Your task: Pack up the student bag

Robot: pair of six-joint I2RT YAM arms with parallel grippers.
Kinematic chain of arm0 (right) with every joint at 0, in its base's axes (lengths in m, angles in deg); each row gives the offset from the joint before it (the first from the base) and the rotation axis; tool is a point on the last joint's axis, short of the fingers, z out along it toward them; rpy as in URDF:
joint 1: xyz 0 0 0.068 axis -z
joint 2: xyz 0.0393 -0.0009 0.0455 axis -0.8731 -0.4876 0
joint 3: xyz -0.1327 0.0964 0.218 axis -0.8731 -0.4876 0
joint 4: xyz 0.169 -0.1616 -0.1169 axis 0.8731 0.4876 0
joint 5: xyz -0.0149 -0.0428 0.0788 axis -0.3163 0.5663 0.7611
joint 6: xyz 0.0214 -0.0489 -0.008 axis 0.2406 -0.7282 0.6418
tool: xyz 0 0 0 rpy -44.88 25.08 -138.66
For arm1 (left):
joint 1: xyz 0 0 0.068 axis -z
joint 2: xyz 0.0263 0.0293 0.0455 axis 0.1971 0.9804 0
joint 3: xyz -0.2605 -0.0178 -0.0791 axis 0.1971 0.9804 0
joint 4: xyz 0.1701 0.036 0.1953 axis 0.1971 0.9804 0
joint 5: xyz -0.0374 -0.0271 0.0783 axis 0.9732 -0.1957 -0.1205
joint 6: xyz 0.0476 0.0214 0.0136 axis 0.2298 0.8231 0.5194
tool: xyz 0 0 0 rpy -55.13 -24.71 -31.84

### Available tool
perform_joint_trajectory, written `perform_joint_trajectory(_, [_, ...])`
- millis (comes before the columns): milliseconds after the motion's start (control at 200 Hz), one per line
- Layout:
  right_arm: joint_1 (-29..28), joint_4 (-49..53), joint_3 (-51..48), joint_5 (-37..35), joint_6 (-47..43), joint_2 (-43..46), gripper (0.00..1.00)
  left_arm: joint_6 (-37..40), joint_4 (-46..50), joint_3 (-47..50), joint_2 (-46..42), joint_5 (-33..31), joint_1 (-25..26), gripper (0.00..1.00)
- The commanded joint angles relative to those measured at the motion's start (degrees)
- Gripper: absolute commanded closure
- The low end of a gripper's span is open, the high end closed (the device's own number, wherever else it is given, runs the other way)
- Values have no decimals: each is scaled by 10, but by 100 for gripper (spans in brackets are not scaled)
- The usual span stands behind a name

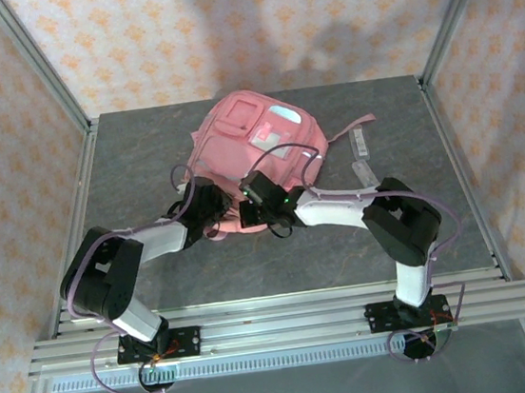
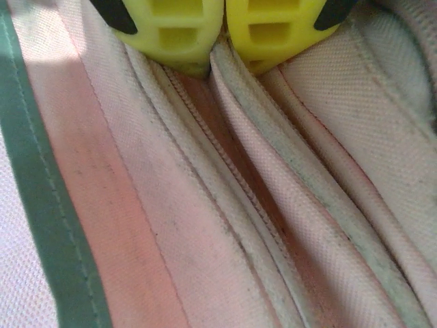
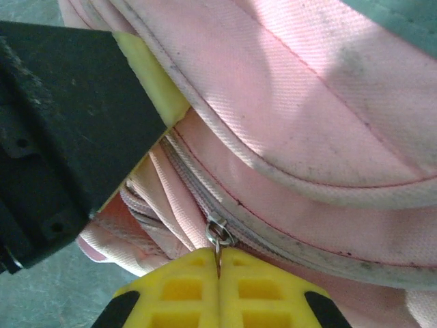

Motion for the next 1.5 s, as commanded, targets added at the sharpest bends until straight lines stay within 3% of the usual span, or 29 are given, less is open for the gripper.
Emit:
perform_joint_trajectory(0, [19, 48, -23, -23, -17, 37, 100, -3, -2, 19, 14, -7, -21, 100])
perform_joint_trajectory(360, [129, 67, -119, -122, -32, 103, 100, 27, 30, 22, -24, 5, -43, 100])
perform_joint_trajectory(826, [243, 36, 24, -240, -55, -20, 100, 55, 61, 26, -53, 4, -43, 100])
perform_joint_trajectory(1046, [228, 36, -25, -188, -42, 15, 100, 80, 89, 5, -61, -15, -62, 100])
perform_joint_trajectory(1246, [162, 43, -118, -163, 0, 102, 100, 125, 139, -71, -37, -31, -120, 100])
perform_joint_trajectory(1442, [104, 26, -158, -119, 41, 164, 100, 158, 188, -152, -5, -45, -130, 100])
perform_joint_trajectory(1497, [104, 36, -143, -112, 43, 170, 98, 154, 188, -152, -10, -37, -130, 89])
